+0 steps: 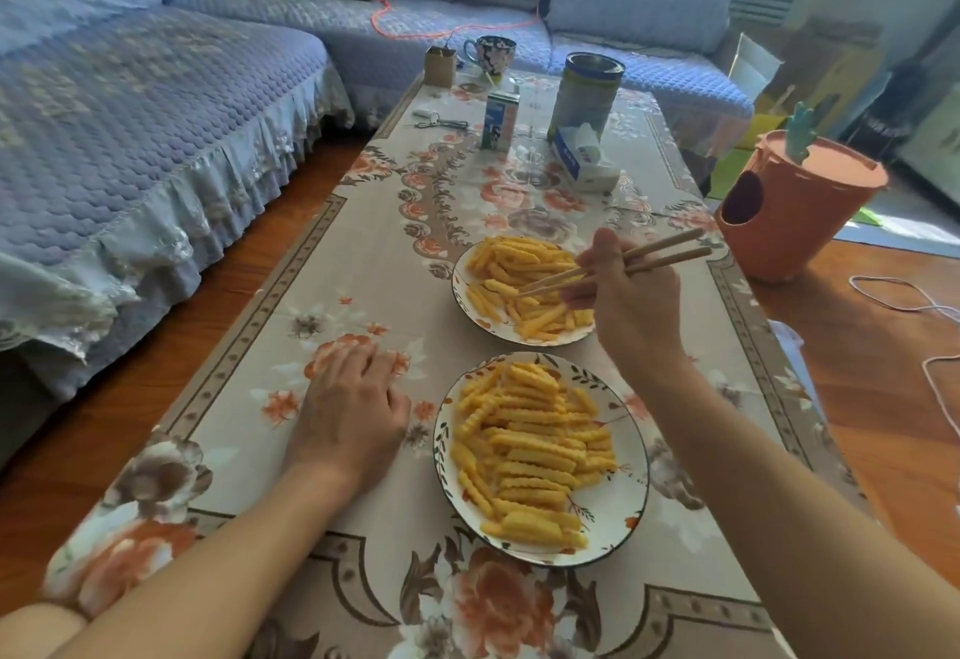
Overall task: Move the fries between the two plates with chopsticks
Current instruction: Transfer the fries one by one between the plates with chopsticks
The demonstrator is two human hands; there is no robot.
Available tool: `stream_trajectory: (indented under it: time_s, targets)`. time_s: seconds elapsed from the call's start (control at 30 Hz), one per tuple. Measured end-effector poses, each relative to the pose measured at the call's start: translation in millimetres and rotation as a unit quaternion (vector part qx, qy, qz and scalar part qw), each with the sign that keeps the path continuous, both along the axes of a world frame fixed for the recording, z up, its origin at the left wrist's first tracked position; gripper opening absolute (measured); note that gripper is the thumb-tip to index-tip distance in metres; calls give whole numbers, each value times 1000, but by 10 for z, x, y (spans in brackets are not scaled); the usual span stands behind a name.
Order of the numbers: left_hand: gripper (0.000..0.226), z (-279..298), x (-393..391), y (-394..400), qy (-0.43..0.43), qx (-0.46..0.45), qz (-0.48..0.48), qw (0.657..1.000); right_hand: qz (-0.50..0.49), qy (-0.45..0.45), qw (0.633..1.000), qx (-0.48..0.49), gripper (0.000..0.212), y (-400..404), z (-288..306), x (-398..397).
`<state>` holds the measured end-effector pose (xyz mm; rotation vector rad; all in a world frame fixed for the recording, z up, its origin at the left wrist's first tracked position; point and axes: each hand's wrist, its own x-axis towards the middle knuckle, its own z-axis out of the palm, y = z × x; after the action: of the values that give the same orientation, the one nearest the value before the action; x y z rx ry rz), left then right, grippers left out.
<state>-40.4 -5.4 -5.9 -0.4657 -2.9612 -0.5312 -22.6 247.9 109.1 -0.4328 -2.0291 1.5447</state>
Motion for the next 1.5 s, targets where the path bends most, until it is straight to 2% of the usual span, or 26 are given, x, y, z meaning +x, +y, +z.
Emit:
stream_trajectory:
  time_s: [0.2, 0.3, 0.43, 0.63, 0.9, 1.03, 1.13, 1.33, 1.5]
  targets:
    - [42, 27, 38, 32, 2, 12, 13, 1000, -14, -22, 998, -55, 48, 376, 140, 892]
    - [50, 39, 62, 58, 6, 22, 19, 1000, -58, -16, 996, -62, 48, 512, 28, 1159]
    - [45, 78, 95, 77, -6, 23, 23, 999, -98, -26, 992, -69, 49, 518, -60, 1264]
    - [45, 90, 94, 92, -9, 24, 27, 999, -81, -40, 995, -37, 39, 478, -114, 1279]
    - [47, 49, 73, 85, -9, 17, 29, 999, -96, -24, 994, -36, 48, 496, -139, 1257]
    - [46, 26, 78, 75, 4, 12, 20, 1000, -97, -6, 993, -62, 47, 494, -56, 1146]
    - [52, 19, 68, 64, 15, 10, 10, 1000, -50, 16, 996, -70, 42, 441, 7, 826]
    - [54, -8, 33, 40, 11, 5, 6, 1000, 10, -23, 999, -21, 33, 152, -141, 19]
    - [53, -29, -7, 28, 12, -2, 1, 1000, -5, -52, 998, 33, 42, -56, -186, -305]
